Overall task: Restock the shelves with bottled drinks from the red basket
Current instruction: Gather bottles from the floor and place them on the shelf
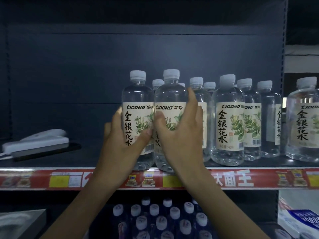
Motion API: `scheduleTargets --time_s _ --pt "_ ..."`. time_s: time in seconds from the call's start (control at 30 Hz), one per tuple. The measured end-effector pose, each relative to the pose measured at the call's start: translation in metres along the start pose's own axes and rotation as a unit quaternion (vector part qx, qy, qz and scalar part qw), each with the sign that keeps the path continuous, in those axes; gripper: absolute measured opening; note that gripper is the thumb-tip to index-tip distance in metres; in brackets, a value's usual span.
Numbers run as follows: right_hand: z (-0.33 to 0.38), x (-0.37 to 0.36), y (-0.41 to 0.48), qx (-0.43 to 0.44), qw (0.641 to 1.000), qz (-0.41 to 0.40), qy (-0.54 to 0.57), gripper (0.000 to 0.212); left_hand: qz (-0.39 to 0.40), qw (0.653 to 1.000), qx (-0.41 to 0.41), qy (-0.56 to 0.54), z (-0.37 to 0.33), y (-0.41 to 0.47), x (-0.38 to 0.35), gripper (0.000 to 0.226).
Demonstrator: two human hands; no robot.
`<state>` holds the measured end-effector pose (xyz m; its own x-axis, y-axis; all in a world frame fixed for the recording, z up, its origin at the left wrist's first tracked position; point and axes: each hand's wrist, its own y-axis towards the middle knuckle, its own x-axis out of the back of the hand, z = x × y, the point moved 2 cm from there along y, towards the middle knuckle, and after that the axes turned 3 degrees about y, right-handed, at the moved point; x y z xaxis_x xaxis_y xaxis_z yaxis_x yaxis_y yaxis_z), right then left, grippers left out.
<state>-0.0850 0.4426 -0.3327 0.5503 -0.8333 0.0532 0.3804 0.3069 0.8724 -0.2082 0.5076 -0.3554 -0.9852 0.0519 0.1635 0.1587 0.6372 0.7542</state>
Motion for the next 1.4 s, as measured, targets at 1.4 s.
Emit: scheduleTargets --time_s 1.4 --pt "0.006 0.032 -0.034 -0.076 0.931 0.215 -0.286 0.092 0.148 0.955 0.024 0.254 -0.009 -0.010 0.015 0.076"
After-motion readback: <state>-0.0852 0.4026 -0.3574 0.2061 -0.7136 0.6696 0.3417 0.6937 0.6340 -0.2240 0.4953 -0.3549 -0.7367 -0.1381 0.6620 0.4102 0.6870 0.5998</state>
